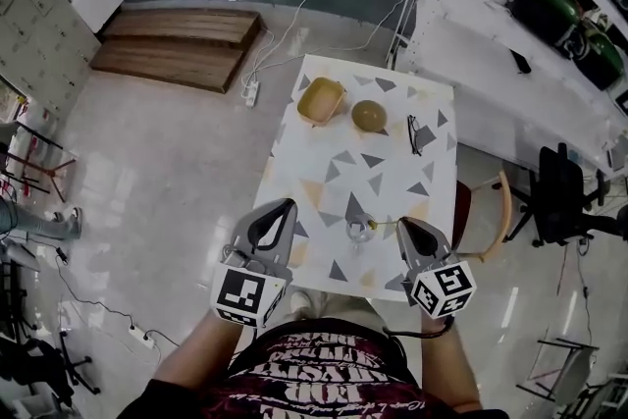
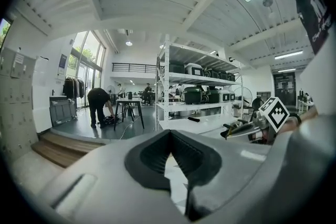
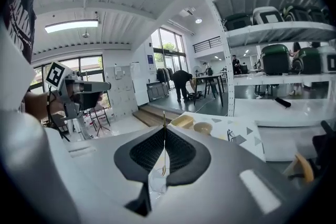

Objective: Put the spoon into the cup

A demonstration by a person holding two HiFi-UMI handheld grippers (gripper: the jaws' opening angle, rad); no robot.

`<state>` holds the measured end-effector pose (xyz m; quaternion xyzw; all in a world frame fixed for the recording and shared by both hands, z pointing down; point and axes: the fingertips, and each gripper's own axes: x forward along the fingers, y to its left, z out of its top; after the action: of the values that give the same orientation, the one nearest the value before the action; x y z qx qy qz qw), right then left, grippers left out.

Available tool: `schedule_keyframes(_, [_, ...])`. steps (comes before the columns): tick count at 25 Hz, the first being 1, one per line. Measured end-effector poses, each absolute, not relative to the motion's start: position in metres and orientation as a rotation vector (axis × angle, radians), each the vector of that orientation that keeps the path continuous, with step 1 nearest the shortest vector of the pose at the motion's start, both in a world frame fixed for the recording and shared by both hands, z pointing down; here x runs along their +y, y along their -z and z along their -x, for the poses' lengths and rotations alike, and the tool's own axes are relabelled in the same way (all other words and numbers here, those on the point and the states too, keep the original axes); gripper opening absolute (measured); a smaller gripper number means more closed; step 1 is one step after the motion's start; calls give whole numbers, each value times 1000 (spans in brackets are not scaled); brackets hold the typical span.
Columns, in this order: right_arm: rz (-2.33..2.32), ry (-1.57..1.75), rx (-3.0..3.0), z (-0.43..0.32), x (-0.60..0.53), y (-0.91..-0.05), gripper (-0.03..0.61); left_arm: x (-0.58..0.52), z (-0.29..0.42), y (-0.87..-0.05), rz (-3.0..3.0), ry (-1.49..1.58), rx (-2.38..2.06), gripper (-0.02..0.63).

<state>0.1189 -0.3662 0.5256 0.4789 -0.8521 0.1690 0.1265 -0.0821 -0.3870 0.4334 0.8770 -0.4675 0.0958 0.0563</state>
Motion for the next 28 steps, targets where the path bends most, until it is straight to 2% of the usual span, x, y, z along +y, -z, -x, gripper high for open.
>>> schedule_keyframes(18, [-1189,-727,-2363,-117,-397,-667,34,-424,45,-504,-2580,-435,-1379,1])
schedule_keyframes(27, [-1186,-683,-2352,-105,-401,-682,43,-410,61,-504,-2547,-477,-1424,1])
schedule_keyframes(28, [-1188,-675,-2346,-105,-400,-681,67,-407,63,-501,-2549,-475,-1430,0])
